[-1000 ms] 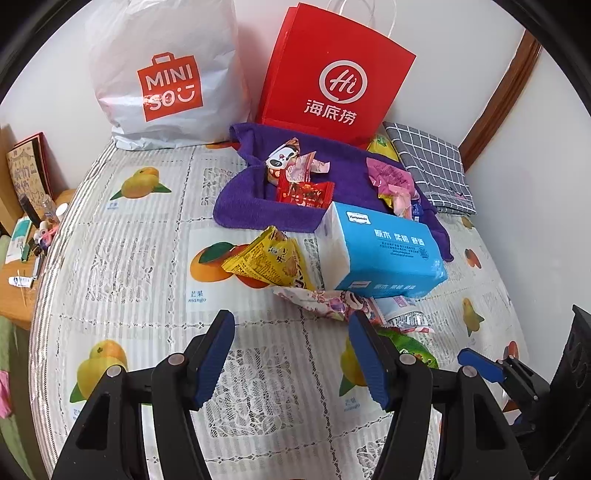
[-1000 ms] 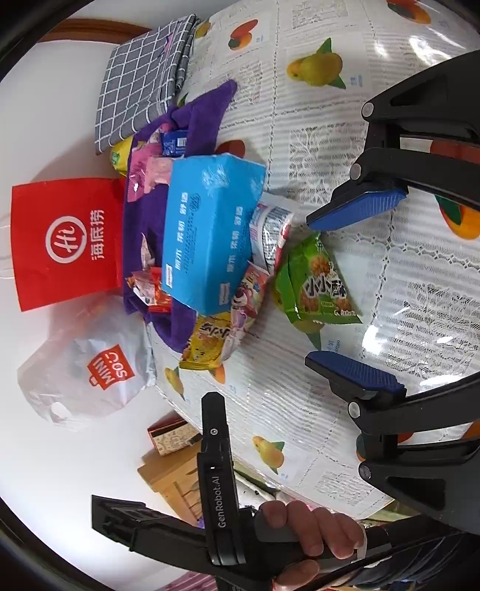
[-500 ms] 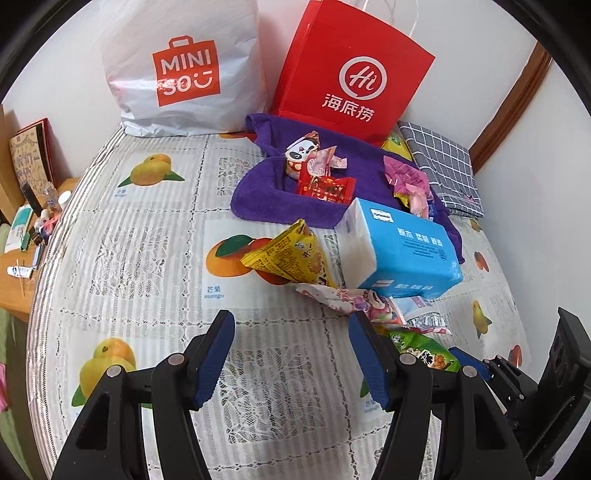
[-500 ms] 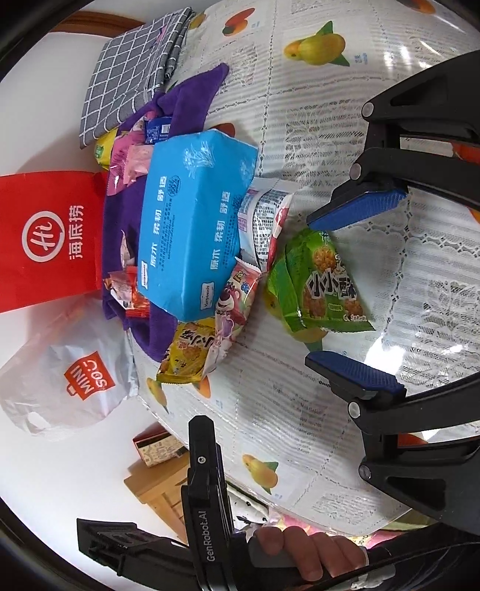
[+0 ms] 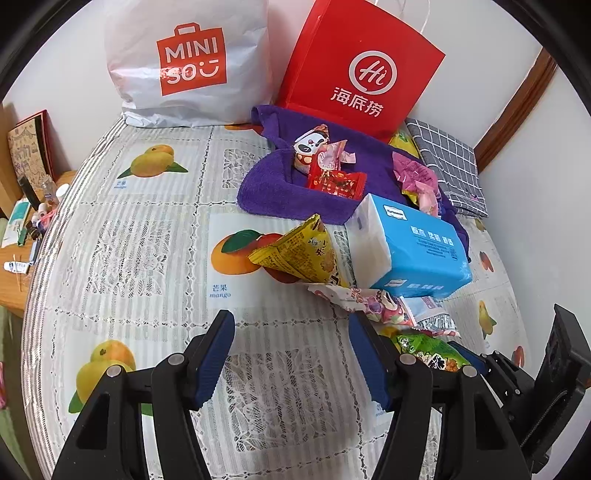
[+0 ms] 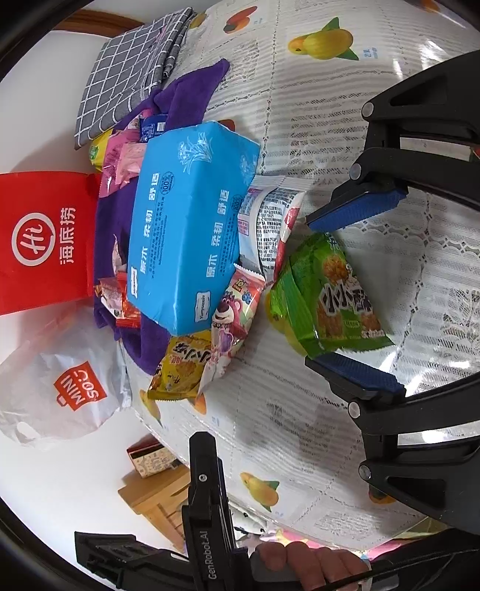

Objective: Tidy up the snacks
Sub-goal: 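Grasp the green snack bag beside the tissue box with the right tool, then grasp the yellow chip bag with the left tool while the right tool holds the green bag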

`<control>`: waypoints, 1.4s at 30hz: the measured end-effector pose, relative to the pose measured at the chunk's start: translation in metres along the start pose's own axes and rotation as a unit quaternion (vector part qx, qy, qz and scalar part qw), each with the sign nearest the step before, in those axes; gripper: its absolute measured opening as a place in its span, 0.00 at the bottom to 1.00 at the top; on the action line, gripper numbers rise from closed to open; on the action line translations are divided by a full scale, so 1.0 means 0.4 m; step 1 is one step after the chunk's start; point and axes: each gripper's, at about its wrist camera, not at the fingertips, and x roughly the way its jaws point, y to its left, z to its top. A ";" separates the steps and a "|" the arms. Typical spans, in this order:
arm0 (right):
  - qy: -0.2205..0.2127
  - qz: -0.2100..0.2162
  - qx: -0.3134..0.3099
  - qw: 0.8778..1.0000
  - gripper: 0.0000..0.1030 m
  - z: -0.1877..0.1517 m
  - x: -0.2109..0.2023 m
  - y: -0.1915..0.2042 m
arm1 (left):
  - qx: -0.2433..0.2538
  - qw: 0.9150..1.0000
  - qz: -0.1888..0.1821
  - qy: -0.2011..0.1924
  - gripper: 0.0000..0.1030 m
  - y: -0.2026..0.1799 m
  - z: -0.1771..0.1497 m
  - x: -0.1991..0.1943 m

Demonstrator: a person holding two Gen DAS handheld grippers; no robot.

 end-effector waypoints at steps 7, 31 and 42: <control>0.005 -0.002 -0.001 1.000 0.65 0.005 0.022 -0.002 | -0.001 1.000 0.001 0.003 0.60 0.007 0.002 0.011; -0.017 0.027 -0.015 0.999 0.53 -0.029 -0.012 0.003 | -0.001 1.000 0.012 0.005 0.60 -0.003 0.002 0.016; -0.060 0.046 -0.011 0.997 0.53 -0.027 -0.126 -0.021 | 0.003 1.000 0.016 -0.002 0.60 -0.037 0.008 0.006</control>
